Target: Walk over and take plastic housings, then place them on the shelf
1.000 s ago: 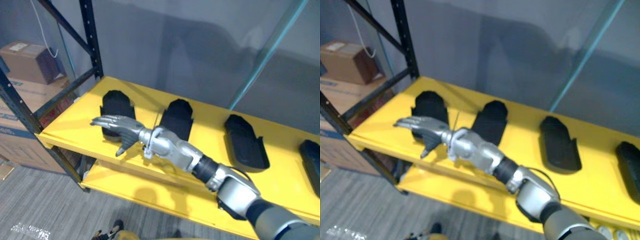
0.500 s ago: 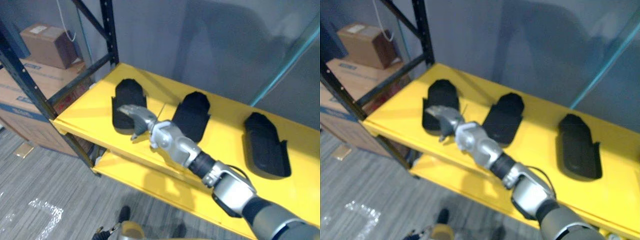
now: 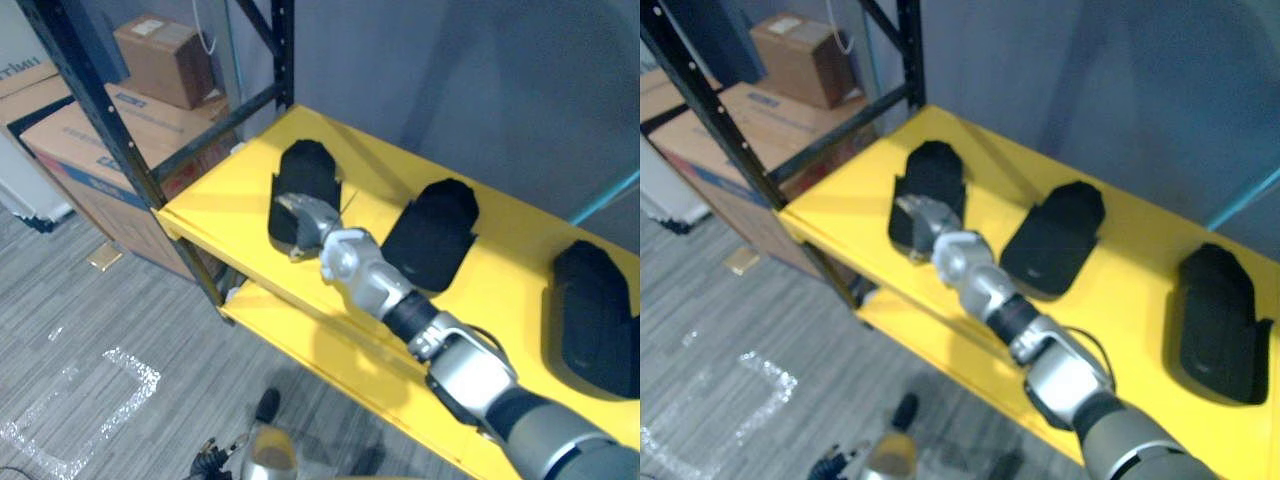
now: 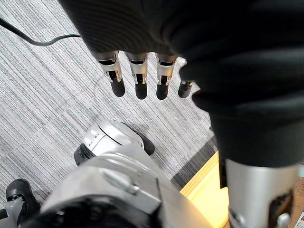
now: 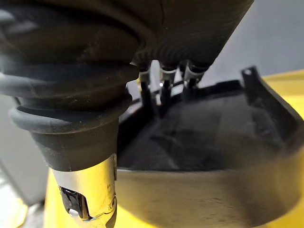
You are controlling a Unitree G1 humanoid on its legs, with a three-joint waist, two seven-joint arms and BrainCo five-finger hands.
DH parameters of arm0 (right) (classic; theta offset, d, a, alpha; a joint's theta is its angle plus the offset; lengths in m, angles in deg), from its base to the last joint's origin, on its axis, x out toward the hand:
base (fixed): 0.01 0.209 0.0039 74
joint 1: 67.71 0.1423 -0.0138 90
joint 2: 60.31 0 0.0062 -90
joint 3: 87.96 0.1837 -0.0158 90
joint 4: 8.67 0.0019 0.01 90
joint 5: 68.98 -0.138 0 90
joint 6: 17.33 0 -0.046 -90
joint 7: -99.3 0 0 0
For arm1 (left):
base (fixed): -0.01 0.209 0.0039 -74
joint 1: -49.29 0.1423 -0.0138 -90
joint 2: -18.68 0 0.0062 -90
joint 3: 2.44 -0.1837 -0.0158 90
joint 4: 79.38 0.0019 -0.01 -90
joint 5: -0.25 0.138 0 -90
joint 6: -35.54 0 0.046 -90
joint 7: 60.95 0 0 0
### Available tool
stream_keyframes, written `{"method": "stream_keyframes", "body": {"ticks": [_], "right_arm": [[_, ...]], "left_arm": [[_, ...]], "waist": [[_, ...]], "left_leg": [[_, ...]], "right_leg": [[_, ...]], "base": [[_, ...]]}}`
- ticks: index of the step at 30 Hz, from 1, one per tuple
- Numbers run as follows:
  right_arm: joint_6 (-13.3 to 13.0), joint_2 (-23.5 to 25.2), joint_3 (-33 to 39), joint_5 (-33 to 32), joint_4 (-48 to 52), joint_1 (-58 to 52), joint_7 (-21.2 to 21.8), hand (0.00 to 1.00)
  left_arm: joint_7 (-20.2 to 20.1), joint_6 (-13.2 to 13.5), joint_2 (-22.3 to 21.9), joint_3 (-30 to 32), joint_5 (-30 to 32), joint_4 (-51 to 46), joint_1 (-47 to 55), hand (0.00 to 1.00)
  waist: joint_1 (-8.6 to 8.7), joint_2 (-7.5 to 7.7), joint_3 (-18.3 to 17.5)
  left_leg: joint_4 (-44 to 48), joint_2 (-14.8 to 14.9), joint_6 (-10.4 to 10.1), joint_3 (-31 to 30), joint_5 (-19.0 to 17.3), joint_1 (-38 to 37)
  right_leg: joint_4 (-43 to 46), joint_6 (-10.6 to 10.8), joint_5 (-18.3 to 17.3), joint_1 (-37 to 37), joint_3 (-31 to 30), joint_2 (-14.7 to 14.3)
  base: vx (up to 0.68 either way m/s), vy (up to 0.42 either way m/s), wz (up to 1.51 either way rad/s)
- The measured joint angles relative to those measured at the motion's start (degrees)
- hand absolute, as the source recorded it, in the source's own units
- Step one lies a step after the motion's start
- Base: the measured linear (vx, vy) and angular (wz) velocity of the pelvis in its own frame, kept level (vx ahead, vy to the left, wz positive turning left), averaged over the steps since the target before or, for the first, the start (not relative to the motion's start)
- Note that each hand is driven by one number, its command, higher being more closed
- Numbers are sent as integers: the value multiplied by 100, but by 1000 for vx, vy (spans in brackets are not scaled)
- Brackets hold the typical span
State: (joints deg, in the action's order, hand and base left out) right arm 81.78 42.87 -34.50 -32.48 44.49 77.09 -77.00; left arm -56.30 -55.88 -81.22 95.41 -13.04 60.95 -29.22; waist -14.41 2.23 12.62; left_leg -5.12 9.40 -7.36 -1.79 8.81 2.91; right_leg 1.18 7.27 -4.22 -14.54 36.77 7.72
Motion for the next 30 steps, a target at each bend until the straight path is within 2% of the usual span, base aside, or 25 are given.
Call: {"method": "stream_keyframes", "body": {"ticks": [4,8,12,17,21,22,30], "right_arm": [[-59,-1,-310,-23,0,-3,336,0],[-21,19,-351,-22,1,-2,660,0],[152,17,-414,-2,23,-21,1001,0],[326,60,-477,39,40,-64,983,0],[620,155,-432,147,34,-182,706,0],[640,174,-379,147,33,-225,643,100],[618,194,-171,261,-18,-285,301,100]], "left_arm": [[-63,11,2,1,33,13,-1,0],[-102,59,5,-5,39,13,-2,0],[-106,187,5,-19,72,14,-5,0],[-99,191,17,-30,72,15,-4,0],[-92,142,35,-30,67,15,-8,0],[-91,123,35,-30,59,17,-7,0],[-93,122,35,-29,20,32,0,0]], "waist": [[-11,19,-11],[-12,29,-17],[-9,32,-18],[-11,64,-38],[-11,99,-59],[-11,99,-59],[-13,106,-53]], "left_leg": [[1,18,20,105,48,-12],[2,1,-52,116,94,-13],[1,16,-29,127,82,-26],[0,32,-22,199,77,-78],[0,44,-16,209,82,-80],[0,43,-13,211,84,-79],[0,9,-8,215,87,-79]], "right_leg": [[15,18,11,19,10,10],[21,20,13,17,14,32],[42,17,11,23,-2,28],[85,8,6,37,-73,45],[116,-18,-11,52,-83,48],[121,-20,-14,55,-83,51],[168,3,-39,68,-76,119]], "base": [[-7,3,1],[0,0,0],[-10,3,-1],[-32,15,-7],[-34,10,-1],[-39,14,1],[0,0,0]]}}
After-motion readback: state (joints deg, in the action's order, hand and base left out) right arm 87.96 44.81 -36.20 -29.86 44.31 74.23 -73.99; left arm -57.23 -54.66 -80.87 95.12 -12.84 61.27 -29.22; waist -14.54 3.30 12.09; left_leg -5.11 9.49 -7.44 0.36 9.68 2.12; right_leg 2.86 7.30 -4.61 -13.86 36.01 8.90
